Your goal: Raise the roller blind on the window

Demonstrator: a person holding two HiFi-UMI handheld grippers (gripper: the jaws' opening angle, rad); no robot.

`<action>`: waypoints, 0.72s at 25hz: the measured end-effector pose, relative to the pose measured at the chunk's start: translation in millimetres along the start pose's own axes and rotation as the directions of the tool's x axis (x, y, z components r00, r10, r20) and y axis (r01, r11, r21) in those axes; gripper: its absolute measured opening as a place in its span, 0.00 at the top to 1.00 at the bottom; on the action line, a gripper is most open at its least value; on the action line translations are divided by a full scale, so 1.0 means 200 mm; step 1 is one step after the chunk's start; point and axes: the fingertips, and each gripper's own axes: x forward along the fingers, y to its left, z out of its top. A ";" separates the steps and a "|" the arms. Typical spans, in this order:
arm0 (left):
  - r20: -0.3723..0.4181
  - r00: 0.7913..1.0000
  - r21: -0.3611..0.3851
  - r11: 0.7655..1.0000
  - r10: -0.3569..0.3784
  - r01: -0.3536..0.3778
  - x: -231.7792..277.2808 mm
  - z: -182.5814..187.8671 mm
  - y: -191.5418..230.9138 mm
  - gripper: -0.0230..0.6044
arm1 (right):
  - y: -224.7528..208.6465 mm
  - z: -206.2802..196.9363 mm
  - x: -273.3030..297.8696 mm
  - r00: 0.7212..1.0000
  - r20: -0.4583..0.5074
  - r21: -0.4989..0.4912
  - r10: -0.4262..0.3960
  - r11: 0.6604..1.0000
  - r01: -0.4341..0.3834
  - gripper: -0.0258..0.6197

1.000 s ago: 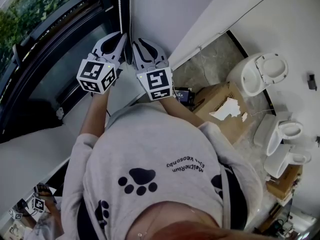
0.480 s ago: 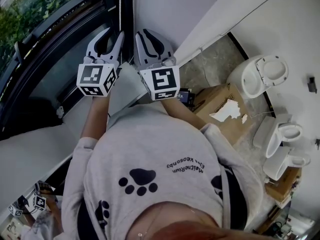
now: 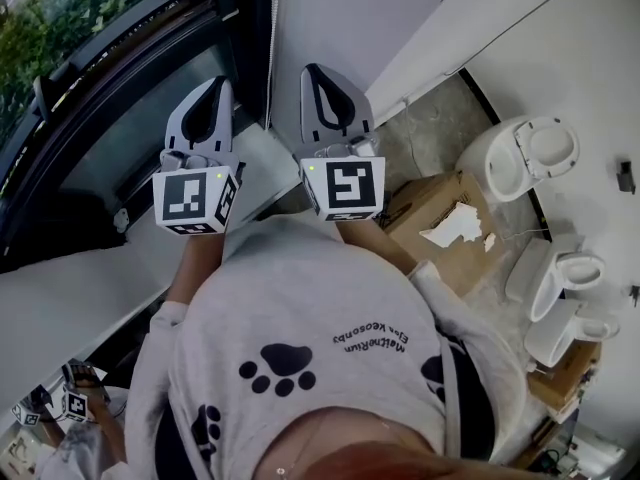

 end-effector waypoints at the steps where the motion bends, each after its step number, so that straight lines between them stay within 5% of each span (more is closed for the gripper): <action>1: -0.002 1.000 -0.001 1.000 0.006 -0.006 -0.02 0.00 -0.01 0.95 | -0.01 0.00 -0.02 1.000 0.001 -0.002 -0.007 1.000 0.007 0.94; 18: -0.006 0.999 0.009 0.999 0.037 -0.037 -0.08 -0.02 -0.17 0.95 | 0.00 0.00 -0.16 0.999 0.032 -0.022 0.045 0.999 -0.044 0.95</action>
